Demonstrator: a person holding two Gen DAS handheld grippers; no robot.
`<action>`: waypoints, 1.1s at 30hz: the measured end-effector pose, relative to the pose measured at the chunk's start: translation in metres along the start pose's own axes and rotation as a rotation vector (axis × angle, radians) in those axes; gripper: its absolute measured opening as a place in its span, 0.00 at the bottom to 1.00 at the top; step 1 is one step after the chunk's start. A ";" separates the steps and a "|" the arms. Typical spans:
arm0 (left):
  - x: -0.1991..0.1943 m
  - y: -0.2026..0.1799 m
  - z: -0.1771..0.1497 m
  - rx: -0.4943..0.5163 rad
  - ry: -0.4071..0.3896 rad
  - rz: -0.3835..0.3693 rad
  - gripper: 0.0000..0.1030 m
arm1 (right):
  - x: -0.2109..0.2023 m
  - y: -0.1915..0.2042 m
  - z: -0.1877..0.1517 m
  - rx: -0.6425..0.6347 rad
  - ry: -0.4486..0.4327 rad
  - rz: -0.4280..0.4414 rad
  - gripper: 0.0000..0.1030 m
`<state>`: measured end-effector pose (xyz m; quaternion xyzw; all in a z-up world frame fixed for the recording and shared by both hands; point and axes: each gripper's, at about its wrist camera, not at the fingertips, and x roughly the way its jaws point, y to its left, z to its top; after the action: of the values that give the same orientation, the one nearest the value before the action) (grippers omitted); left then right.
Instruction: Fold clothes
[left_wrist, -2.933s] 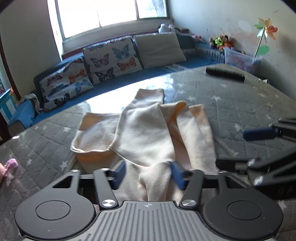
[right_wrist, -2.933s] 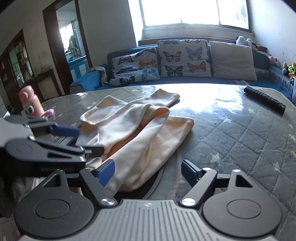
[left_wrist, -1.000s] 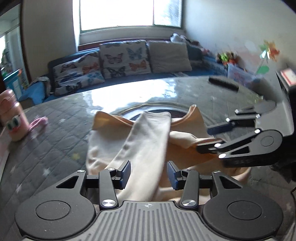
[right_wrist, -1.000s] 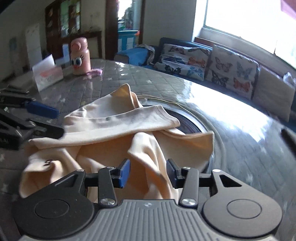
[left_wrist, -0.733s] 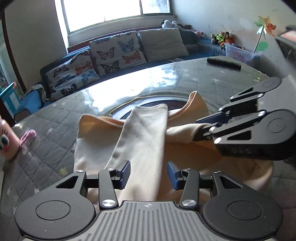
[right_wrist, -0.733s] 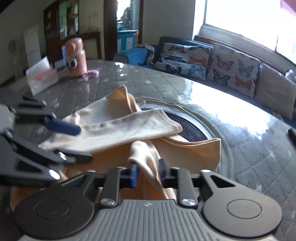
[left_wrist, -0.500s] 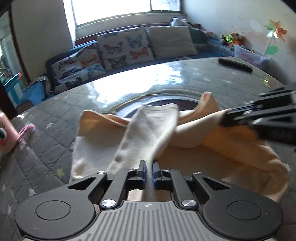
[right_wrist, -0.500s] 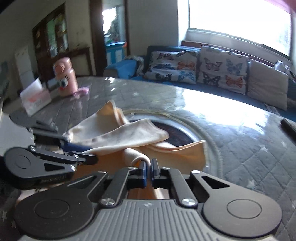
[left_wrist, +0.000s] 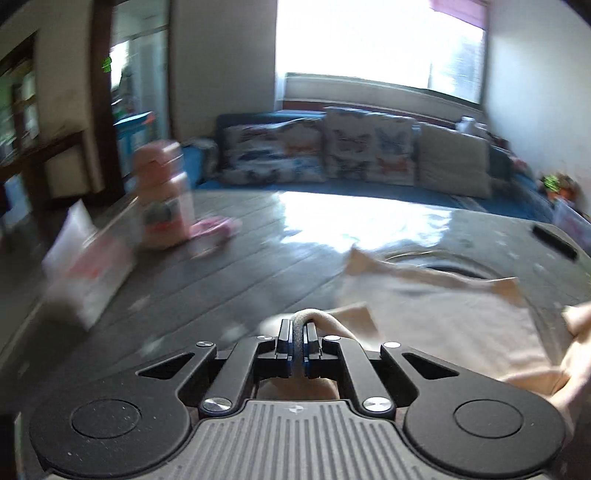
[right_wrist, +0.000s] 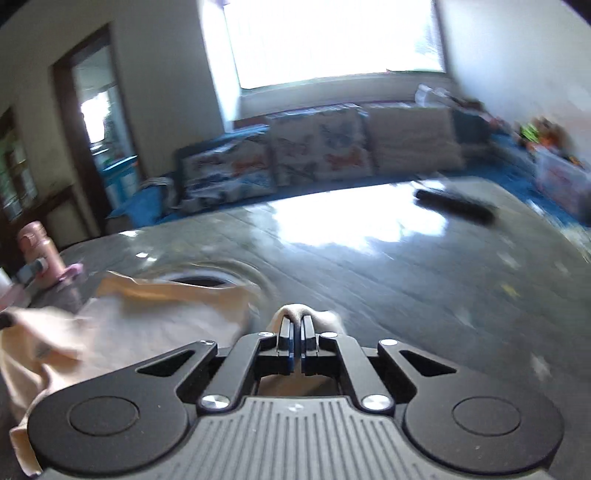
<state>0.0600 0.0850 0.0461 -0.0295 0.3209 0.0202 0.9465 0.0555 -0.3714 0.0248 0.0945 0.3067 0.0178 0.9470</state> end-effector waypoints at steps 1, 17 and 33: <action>-0.003 0.012 -0.006 -0.025 0.014 0.017 0.05 | -0.002 -0.009 -0.008 0.020 0.020 -0.022 0.04; -0.012 0.043 -0.043 -0.041 0.107 0.119 0.42 | 0.017 -0.031 -0.035 -0.041 0.124 -0.192 0.55; 0.019 -0.015 -0.037 0.298 0.054 0.096 0.66 | 0.034 -0.012 -0.031 -0.149 0.118 -0.204 0.79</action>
<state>0.0532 0.0681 0.0059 0.1262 0.3465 0.0170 0.9293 0.0649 -0.3747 -0.0221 -0.0088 0.3675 -0.0504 0.9286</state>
